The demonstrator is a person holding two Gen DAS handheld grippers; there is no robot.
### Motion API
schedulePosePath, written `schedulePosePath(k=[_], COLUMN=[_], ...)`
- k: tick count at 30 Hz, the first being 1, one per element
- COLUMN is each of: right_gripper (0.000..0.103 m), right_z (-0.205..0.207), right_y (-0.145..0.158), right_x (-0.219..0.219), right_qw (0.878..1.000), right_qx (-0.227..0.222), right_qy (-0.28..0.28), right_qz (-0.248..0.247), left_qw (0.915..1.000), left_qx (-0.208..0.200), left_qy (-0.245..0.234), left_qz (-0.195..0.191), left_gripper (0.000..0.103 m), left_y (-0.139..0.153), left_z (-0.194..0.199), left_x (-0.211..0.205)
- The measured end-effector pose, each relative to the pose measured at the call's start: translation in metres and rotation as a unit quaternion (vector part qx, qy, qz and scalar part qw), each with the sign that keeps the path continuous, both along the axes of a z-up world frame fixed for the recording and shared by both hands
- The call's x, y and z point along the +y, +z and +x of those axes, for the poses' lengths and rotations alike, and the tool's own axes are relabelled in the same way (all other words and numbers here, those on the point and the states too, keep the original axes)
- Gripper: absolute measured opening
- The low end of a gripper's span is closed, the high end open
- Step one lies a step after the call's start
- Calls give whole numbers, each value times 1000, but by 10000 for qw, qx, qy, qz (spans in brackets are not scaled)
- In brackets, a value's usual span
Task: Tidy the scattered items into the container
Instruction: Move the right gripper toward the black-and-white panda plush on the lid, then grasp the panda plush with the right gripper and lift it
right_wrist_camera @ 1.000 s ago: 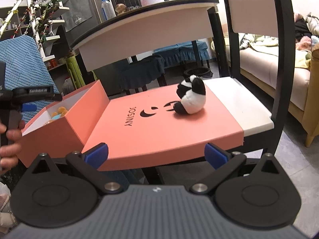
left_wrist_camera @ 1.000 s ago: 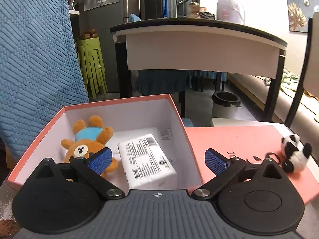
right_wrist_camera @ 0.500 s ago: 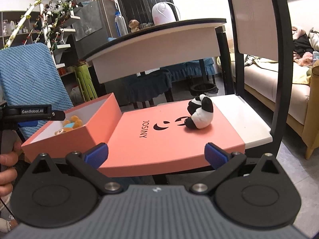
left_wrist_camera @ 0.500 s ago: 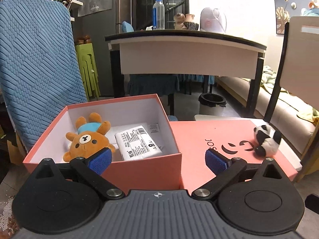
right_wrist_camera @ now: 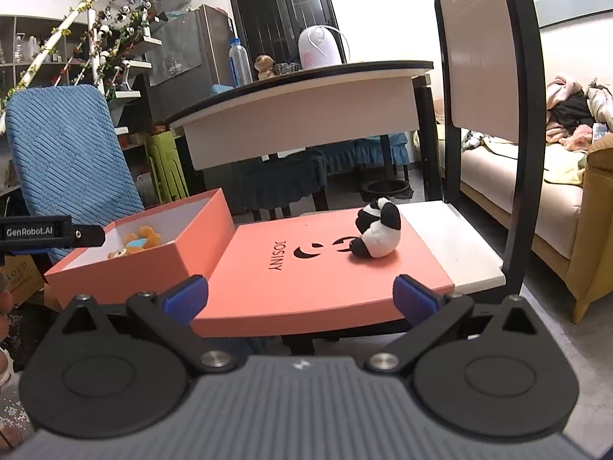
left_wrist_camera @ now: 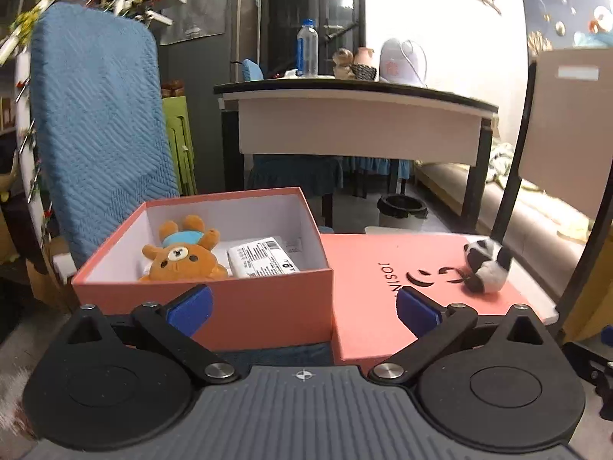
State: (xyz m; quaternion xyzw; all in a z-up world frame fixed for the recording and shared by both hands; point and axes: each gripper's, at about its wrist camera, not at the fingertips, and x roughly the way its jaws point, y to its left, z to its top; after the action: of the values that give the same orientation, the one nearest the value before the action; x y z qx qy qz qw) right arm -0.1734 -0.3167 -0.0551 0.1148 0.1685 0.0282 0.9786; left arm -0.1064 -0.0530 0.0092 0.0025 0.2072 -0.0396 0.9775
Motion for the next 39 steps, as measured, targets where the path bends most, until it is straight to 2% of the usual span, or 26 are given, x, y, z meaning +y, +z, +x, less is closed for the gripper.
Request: schedulePosePath(k=[1, 6, 11, 18, 21, 25, 28, 34, 39], right_gripper=[103, 103, 103, 103, 103, 103, 103, 103, 103], right_z=[-2, -10, -18, -27, -27, -15, -1, 29, 80], right_y=[0, -4, -7, 2, 8, 21, 31, 47, 49], right_x=[0, 0, -7, -18, -20, -21, -23, -18, -23], right_qw=[10000, 9999, 9998, 9994, 9993, 9993, 9992, 9996, 9990], right_qx=[-19, -39, -61, -192, -187, -105, -8, 103, 176], right_qy=[11, 97, 105, 77, 140, 254, 249, 212, 274], right_qz=[-22, 7, 135, 268, 283, 272, 300, -147, -308], left_qw=[9999, 9992, 9999, 9998, 9998, 9993, 9988, 9990, 9994], left_qx=[6, -120, -94, -61, 14, 218, 338, 187, -88], left_qy=[-109, -123, -41, 145, 202, 241, 349, 279, -13], left_qz=[-30, 354, 80, 102, -11, 156, 114, 284, 349], left_gripper=[103, 103, 103, 103, 103, 103, 103, 103, 103], left_y=[-3, -10, -7, 10, 18, 27, 30, 34, 42], left_z=[-6, -28, -38, -47, -43, -29, -13, 22, 73], left_x=[-3, -20, -15, -10, -5, -7, -5, -9, -11])
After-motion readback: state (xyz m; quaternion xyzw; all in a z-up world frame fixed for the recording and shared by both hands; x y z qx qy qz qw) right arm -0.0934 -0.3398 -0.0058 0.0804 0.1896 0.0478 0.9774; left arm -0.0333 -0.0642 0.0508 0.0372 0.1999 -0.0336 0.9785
